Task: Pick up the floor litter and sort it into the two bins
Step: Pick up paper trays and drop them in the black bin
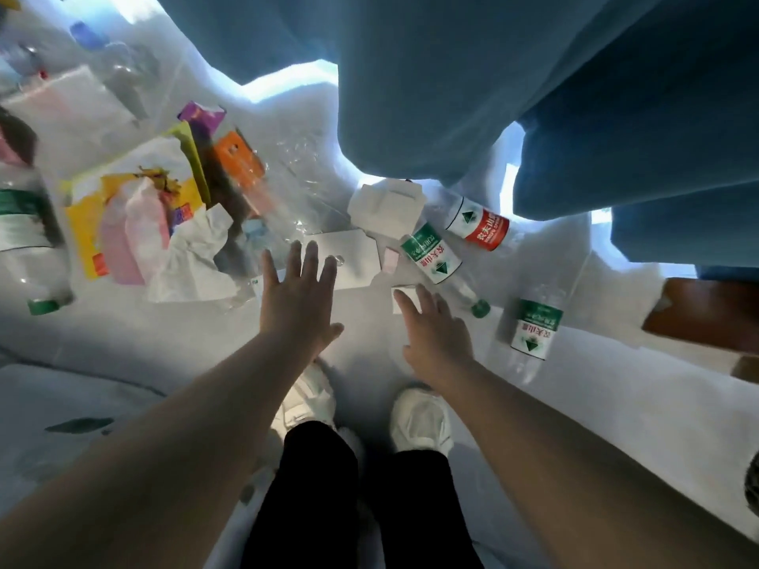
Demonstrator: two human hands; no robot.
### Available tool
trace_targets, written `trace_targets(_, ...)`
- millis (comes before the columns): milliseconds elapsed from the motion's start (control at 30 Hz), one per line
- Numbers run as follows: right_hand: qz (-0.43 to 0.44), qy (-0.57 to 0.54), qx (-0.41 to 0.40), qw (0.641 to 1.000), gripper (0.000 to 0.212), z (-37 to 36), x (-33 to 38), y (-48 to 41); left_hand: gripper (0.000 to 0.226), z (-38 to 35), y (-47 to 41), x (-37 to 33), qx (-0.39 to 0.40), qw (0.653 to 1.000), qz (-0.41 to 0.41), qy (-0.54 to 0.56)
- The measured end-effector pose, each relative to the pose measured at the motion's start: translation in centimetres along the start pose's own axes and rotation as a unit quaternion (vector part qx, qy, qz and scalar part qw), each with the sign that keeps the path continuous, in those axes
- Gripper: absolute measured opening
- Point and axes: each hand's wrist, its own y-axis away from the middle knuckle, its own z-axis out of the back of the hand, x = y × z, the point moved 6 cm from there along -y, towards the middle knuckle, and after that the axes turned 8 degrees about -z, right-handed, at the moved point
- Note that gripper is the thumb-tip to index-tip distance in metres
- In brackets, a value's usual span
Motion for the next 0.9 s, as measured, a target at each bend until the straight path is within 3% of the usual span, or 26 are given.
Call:
trace_targets(167,-0.026,0.024,-0.009,0.999,0.084,-4.7,-1.1,-5.4,0.102,-4.4,-6.1,0.0,-0.024,1.0,-0.007,-0.01)
trace_targets(300,-0.01,0.043,-0.068,0.997,0.084,-5.4,-0.1,-8.3,0.104,-6.2,-9.6,0.8,-0.048,0.999,0.009,0.019)
trace_targets(433,0.006,0.039,-0.085,0.996,0.061,-5.4,0.7,-9.4,0.077,-6.7,-10.6,1.1,-0.098,0.995,-0.004,0.011)
trace_targets(567,0.002,-0.058,-0.114,0.992,0.044,-4.0,1.0,-9.4,0.064,-6.4,-10.6,1.8,-0.098,0.995,-0.007,0.02)
trace_targets(700,0.033,-0.072,-0.142,0.987,0.051,-2.0,2.7,-10.4,0.065,-6.2,-10.6,1.1,-0.095,0.994,-0.004,0.054)
trace_targets(833,0.003,-0.033,-0.152,0.988,0.065,-1.0,3.3,-12.5,0.056,-7.4,-11.1,0.4,-0.095,0.992,0.027,0.074)
trace_targets(900,-0.007,-0.05,-0.141,0.989,0.051,-0.9,3.3,-13.2,0.056,-8.1,-11.6,0.7,-0.073,0.991,0.046,0.105)
